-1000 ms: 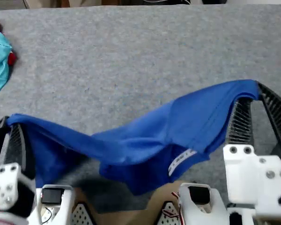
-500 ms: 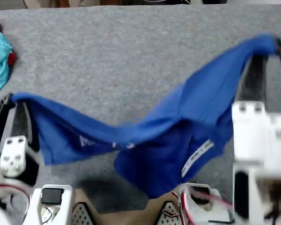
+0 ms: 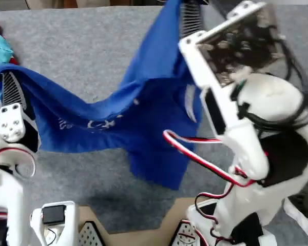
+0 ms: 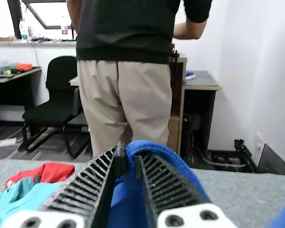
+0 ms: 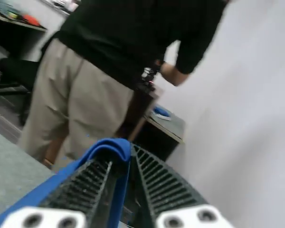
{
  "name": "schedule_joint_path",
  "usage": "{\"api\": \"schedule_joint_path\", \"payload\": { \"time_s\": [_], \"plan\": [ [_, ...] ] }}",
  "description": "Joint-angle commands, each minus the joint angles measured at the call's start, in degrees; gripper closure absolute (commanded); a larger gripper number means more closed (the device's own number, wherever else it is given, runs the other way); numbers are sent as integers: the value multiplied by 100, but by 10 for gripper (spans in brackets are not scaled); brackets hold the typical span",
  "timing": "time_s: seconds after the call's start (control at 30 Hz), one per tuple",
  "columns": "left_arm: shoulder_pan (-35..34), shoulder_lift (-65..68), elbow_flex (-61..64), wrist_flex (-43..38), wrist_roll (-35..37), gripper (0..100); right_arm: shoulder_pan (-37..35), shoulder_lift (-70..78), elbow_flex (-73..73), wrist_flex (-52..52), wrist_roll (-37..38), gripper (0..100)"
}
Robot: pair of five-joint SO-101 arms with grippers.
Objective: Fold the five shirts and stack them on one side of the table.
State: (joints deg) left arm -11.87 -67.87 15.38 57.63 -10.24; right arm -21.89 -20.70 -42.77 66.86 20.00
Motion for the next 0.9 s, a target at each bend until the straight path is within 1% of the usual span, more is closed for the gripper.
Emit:
{"api": "schedule_joint_path", "payload": {
  "time_s": [0.0,0.17,0.37,0.53,0.6,0.7,0.8,0.87],
  "plan": [
    [-79,48,44,-141,9,981,-374,22,-127,-132,0,992],
    [-79,22,70,-123,9,981,-400,40,-585,492,0,992],
    [-79,31,105,-114,9,981,-382,31,-602,1213,0,993],
    [-88,57,624,-193,9,981,-259,110,-497,1547,-9,993],
    [-88,57,976,-413,18,981,-154,224,-277,1530,-9,993],
    [-88,57,1626,-1064,18,981,-57,453,66,1451,-9,993],
    [-88,66,2268,-1758,18,981,145,866,585,888,-18,993],
    [-88,66,2690,-2189,-18,981,277,1200,936,343,-220,993]
  ]
}}
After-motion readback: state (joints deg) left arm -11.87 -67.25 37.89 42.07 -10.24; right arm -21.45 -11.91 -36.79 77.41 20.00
